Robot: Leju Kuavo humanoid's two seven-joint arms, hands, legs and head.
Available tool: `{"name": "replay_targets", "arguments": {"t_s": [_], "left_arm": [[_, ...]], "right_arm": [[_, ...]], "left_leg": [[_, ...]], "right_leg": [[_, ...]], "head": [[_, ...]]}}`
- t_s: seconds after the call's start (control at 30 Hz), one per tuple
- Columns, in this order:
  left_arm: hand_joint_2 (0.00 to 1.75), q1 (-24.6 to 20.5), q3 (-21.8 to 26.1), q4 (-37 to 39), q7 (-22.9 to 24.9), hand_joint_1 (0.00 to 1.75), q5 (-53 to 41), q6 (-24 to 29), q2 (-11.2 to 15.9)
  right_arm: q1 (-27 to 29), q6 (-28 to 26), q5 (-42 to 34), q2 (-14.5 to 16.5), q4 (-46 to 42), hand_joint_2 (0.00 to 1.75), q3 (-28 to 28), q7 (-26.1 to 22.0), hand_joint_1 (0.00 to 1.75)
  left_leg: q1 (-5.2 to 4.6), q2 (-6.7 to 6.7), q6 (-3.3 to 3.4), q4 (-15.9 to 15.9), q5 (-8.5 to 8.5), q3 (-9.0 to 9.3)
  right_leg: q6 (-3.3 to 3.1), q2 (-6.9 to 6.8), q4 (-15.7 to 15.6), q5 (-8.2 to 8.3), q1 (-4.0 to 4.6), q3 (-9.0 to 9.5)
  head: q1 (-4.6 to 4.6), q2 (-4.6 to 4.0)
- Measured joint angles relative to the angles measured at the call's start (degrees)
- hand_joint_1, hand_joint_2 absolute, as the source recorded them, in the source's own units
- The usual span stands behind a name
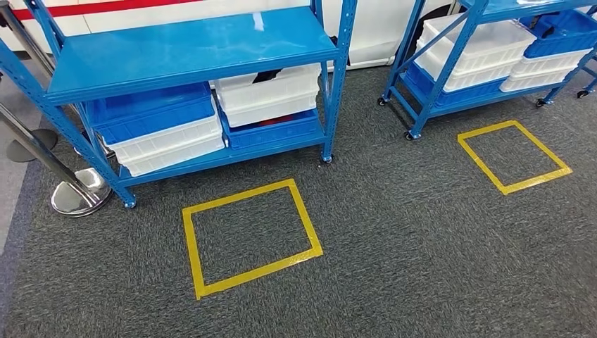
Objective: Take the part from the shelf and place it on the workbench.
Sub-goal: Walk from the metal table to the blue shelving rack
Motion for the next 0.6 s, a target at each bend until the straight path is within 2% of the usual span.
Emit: {"name": "replay_targets", "arguments": {"t_s": [0.03, 0.07, 0.13, 0.17, 0.23, 0.27, 0.33, 0.37, 0.4, 0.43, 0.5, 0.53, 0.57, 0.6], "left_arm": [[0.0, -0.09, -0.08, 0.0, -0.01, 0.0, -0.02, -0.02, -0.05], [0.0, -0.15, -0.14, 0.0, -0.03, 0.0, -0.04, -0.04, -0.09], [0.0, -0.34, -0.18, 0.0, -0.07, 0.0, -0.05, -0.05, -0.07], [0.0, -0.36, -0.2, 0.0, -0.08, 0.0, -0.05, -0.05, -0.05], [0.0, -0.49, -0.21, 0.0, -0.09, 0.0, -0.04, -0.05, -0.02], [0.0, -0.54, -0.22, 0.0, -0.09, 0.0, -0.04, -0.05, -0.02], [0.0, -0.54, -0.23, 0.0, -0.09, 0.0, -0.04, -0.05, -0.03], [0.0, -0.47, -0.25, 0.0, -0.08, 0.0, -0.04, -0.05, -0.02], [0.0, -0.4, -0.27, 0.0, -0.07, 0.0, -0.07, -0.05, -0.02], [0.0, -0.33, -0.31, 0.0, -0.03, 0.0, -0.1, -0.05, -0.02], [0.0, -0.11, -0.39, 0.0, 0.06, 0.0, -0.17, -0.05, 0.01], [0.0, -0.01, -0.42, 0.0, 0.15, 0.0, -0.2, -0.05, 0.03], [0.0, 0.07, -0.45, 0.0, 0.22, 0.0, -0.21, -0.06, 0.03], [0.0, 0.09, -0.46, 0.0, 0.29, 0.0, -0.23, -0.07, 0.04]], "right_arm": [[0.04, 0.01, -0.04, -0.05, 0.02, 0.0, -0.05, -0.04, 0.0], [0.06, 0.01, -0.08, -0.09, 0.02, 0.0, -0.08, -0.07, 0.0], [-0.06, -0.01, -0.11, -0.09, 0.01, 0.0, -0.09, -0.12, 0.0], [-0.06, -0.02, -0.12, -0.07, 0.01, 0.0, -0.1, -0.11, 0.0], [-0.02, -0.02, -0.13, -0.02, 0.01, 0.0, -0.1, -0.12, 0.0], [0.02, -0.03, -0.13, -0.02, 0.01, 0.0, -0.1, -0.13, 0.0], [0.02, -0.03, -0.13, -0.02, 0.01, 0.0, -0.11, -0.12, 0.0], [0.02, 0.01, -0.13, -0.02, 0.01, 0.0, -0.11, -0.08, 0.0], [0.02, 0.07, -0.13, -0.02, 0.01, 0.0, -0.12, -0.02, 0.0], [0.01, 0.14, -0.12, -0.02, 0.01, 0.0, -0.12, 0.07, 0.0], [0.1, 0.26, -0.08, -0.02, 0.04, 0.0, -0.12, 0.29, 0.0], [0.13, 0.31, -0.02, -0.01, 0.08, 0.0, -0.12, 0.41, 0.0], [0.09, 0.38, 0.08, -0.01, 0.1, 0.0, -0.12, 0.54, 0.0], [0.02, 0.52, 0.28, -0.01, 0.13, 0.0, -0.12, 0.67, 0.0]], "left_leg": [[-0.03, -0.09, -0.3, -0.05, -0.56, 0.37], [-0.07, -0.14, -0.64, -0.08, -0.95, 0.83], [-0.16, -0.15, -1.36, 0.54, -0.83, 1.23], [-0.16, 0.07, -1.63, 2.0, -0.37, 0.91], [-0.08, 0.79, -2.19, 7.89, -0.25, -2.37], [0.05, 1.17, -2.48, 11.62, -1.2, -4.81], [0.22, 1.43, -2.87, 16.98, -4.75, -9.43], [0.25, 1.47, -2.94, 17.7, -6.01, -10.93], [0.26, 1.51, -2.89, 16.84, -6.08, -11.71], [0.24, 1.6, -2.74, 14.53, -4.69, -11.84], [0.02, 2.05, -2.13, 7.83, 1.57, -11.19], [-0.16, 2.27, -1.75, 5.33, 4.09, -10.87], [-0.36, 2.41, -1.35, 3.81, 5.77, -10.6], [-0.46, 2.32, -1.0, 3.16, 6.24, -10.41]], "right_leg": [[-0.34, 0.21, -2.07, 1.21, 0.19, 0.5], [-0.65, 0.36, -3.1, 1.58, 0.38, 0.75], [-1.37, 0.39, -3.39, 0.89, 0.43, 1.46], [-1.72, 0.29, -3.72, 0.66, 0.32, 2.12], [-2.37, 0.03, -4.23, -0.15, 0.09, 3.64], [-2.6, -0.09, -4.37, -0.67, 0.08, 4.3], [-2.75, -0.15, -4.42, -1.83, 0.1, 5.55], [-2.73, -0.15, -4.42, -2.46, 0.12, 6.33], [-2.68, -0.15, -4.42, -3.13, 0.12, 7.2], [-2.6, -0.19, -4.43, -3.82, 0.13, 8.14], [-2.28, -0.33, -4.42, -5.15, 0.19, 9.76], [-1.99, -0.36, -4.45, -5.73, 0.24, 10.33], [-1.63, -0.4, -4.6, -6.27, 0.3, 10.8], [-1.22, -0.41, -4.45, -6.44, 0.35, 11.29]], "head": [[-0.01, 0.0], [-0.01, 0.0], [-0.02, 0.0], [-0.01, 0.0], [-0.02, 0.0], [-0.01, 0.0], [-0.02, 0.0], [-0.02, 0.0], [-0.02, 0.0], [-0.02, 0.0], [-0.01, 0.0], [-0.01, 0.0], [-0.01, 0.0], [-0.01, 0.0]]}}
